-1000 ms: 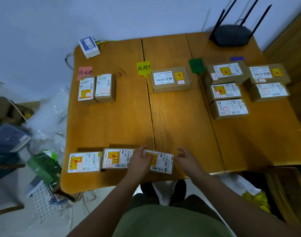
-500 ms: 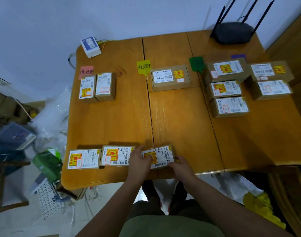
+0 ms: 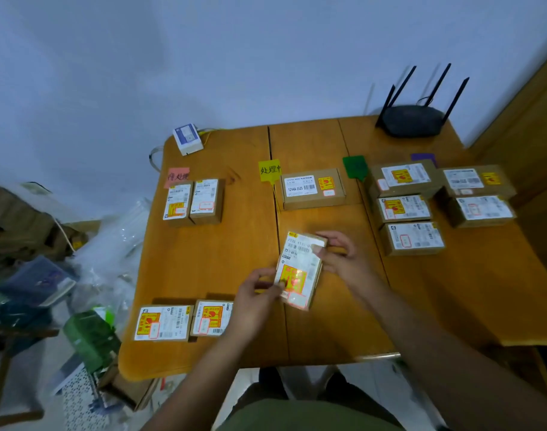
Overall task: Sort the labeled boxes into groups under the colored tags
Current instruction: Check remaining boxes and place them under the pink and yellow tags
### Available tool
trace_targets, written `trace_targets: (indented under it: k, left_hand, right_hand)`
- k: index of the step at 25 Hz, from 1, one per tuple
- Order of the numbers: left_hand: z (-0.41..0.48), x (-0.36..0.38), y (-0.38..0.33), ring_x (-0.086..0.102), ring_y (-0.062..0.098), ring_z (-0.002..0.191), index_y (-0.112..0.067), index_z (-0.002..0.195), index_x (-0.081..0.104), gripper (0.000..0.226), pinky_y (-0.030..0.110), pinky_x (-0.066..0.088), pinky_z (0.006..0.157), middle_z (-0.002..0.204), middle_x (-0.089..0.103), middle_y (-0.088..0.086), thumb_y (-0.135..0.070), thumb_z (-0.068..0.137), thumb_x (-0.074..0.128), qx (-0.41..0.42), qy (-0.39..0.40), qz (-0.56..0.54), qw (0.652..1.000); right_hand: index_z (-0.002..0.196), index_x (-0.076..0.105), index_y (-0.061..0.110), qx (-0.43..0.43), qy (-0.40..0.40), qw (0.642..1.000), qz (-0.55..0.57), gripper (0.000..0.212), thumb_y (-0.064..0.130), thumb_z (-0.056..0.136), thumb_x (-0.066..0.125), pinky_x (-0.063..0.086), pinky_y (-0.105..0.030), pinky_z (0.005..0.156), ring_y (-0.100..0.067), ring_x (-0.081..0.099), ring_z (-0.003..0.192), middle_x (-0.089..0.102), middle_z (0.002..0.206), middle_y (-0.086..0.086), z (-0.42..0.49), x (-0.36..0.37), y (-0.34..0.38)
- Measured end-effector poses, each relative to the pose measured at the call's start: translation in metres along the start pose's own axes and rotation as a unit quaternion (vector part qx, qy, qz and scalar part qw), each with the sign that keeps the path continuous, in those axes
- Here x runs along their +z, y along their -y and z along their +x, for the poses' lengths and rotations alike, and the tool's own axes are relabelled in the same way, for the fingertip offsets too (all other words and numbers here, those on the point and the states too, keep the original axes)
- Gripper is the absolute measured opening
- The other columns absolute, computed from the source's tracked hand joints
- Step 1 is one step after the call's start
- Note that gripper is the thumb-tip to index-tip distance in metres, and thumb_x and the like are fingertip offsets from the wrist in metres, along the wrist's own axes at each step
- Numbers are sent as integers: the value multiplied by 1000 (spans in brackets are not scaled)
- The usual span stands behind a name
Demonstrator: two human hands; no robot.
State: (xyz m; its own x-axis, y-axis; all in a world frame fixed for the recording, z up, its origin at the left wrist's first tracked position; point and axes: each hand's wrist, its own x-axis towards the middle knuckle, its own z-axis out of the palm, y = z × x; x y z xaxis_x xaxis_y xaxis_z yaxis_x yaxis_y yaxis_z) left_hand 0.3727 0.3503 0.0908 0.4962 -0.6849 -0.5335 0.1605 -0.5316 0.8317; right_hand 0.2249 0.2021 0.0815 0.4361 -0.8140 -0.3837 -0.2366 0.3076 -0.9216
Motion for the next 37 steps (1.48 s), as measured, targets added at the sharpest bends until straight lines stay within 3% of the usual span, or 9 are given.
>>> trace_targets:
  k: [3, 6, 9, 15, 20, 26, 33, 35, 37]
  left_hand:
    - [0, -21, -53, 66, 16, 91, -29, 105, 68, 15, 24, 49, 74, 104, 67, 2, -22, 93, 73, 93, 0, 5, 996]
    - [0, -37, -103, 73, 13, 96, -30, 112, 69, 19, 26, 53, 81, 102, 77, -2, -25, 94, 72, 170, 18, -2, 985]
    - [-2, -44, -139, 77, 21, 101, -27, 126, 65, 32, 33, 61, 86, 108, 80, 4, -23, 95, 71, 204, 52, -58, 976]
    - [-6, -54, -180, 79, 21, 97, -32, 123, 66, 31, 27, 63, 75, 106, 81, 4, -29, 93, 73, 249, 19, -128, 960]
    - [-4, -55, -191, 79, 15, 93, -35, 122, 63, 29, 19, 61, 70, 101, 82, -4, -28, 95, 71, 284, 12, -90, 954]
    - [8, -54, -187, 78, 17, 102, -25, 137, 63, 41, 29, 63, 84, 111, 80, -1, -30, 97, 68, 274, 16, -81, 958]
    - [43, -29, -121, 78, 18, 99, -9, 129, 70, 30, 32, 64, 83, 109, 81, 3, -14, 99, 65, 197, -14, -75, 977]
    - [56, -19, -89, 78, 22, 101, -7, 126, 71, 28, 37, 63, 87, 111, 80, 7, -10, 100, 64, 151, -5, -58, 987]
    - [73, -9, -61, 77, 27, 101, -11, 115, 72, 18, 46, 62, 89, 110, 80, 10, -8, 99, 64, 106, -9, -36, 994]
  right_hand:
    - [121, 71, 23, -60, 67, 996, -4, 30, 20, 92, 76, 63, -36, 84, -18, 74, 108, 75, 120, -2, 7, -6, 79]
    - [123, 71, 21, -104, 103, 989, -22, 29, 22, 93, 74, 63, -38, 87, -18, 74, 109, 78, 114, 0, 9, -4, 144]
    - [125, 68, 31, -131, 104, 986, -17, 32, 31, 93, 74, 59, -44, 95, -17, 73, 110, 78, 115, 3, 10, 1, 183]
    - [146, 47, 42, -155, 91, 983, 20, 88, 55, 69, 88, 56, -51, 102, -23, 66, 124, 63, 142, 0, 5, -1, 201]
    - [144, 51, 44, -158, 107, 982, -11, 73, 45, 79, 83, 55, -55, 102, -24, 65, 126, 64, 142, 4, 4, -4, 199]
    - [143, 53, 37, -154, 93, 983, -14, 58, 35, 90, 76, 61, -44, 95, -18, 69, 121, 68, 137, 8, 9, -2, 197]
    - [137, 60, 34, -97, 33, 993, -52, 44, 26, 96, 71, 62, -24, 76, -8, 72, 106, 65, 136, 5, 16, 13, 130]
    - [130, 61, 38, -49, 15, 998, -46, 39, 21, 97, 70, 63, -26, 75, -5, 73, 100, 67, 134, 5, 21, 17, 95]
    - [133, 60, 35, -2, -6, 998, -63, 40, 20, 97, 69, 64, -38, 86, -11, 74, 104, 66, 137, 4, 30, 19, 60]
